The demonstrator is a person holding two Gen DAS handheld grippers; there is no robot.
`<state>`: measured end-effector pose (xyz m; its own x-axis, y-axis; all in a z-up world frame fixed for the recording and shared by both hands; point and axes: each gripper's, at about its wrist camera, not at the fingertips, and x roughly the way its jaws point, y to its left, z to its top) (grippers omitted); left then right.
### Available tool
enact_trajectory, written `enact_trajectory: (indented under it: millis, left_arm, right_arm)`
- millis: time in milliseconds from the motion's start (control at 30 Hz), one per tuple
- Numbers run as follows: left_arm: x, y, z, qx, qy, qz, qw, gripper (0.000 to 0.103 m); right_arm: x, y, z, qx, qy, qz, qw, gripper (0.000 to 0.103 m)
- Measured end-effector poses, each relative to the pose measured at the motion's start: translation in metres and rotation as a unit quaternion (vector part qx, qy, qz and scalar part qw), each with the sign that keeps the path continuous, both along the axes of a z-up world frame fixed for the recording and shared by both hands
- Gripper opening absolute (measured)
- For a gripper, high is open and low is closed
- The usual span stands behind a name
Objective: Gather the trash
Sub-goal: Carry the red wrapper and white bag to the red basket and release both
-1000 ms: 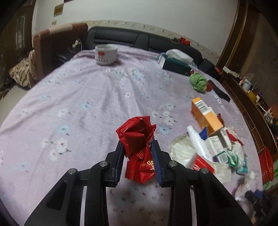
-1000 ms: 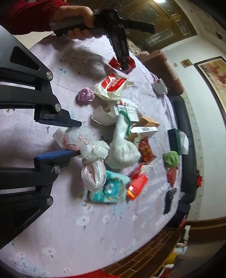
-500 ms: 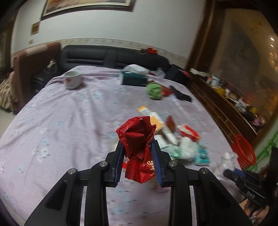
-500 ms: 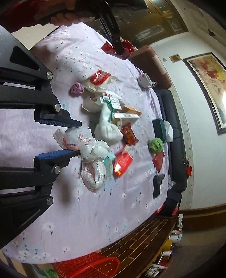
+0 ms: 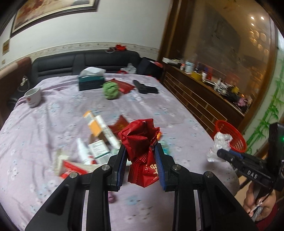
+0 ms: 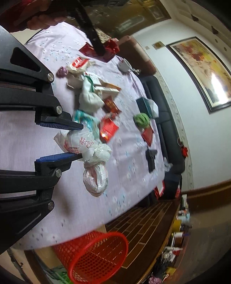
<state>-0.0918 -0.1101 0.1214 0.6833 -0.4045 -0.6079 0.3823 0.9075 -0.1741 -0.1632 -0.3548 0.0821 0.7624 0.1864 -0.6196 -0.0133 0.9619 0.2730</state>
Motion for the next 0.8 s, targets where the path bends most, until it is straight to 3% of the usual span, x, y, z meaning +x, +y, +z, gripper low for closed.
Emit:
enact_trajectory:
  millis: [400, 800]
  left_arm:
    - [0.002, -0.114, 0.007, 0.014, 0.01, -0.091, 0.9957, 0.03]
    - [0.015, -0.285, -0.008, -0.001, 0.062, -0.211, 0.9755, 0.03]
  right_arm:
    - [-0.029, -0.109, 0.019, 0.024, -0.027, -0.085, 0.996, 0.027]
    - [-0.049, -0.232, 0.021, 0.056, -0.025, -0.165, 0.984, 0.027]
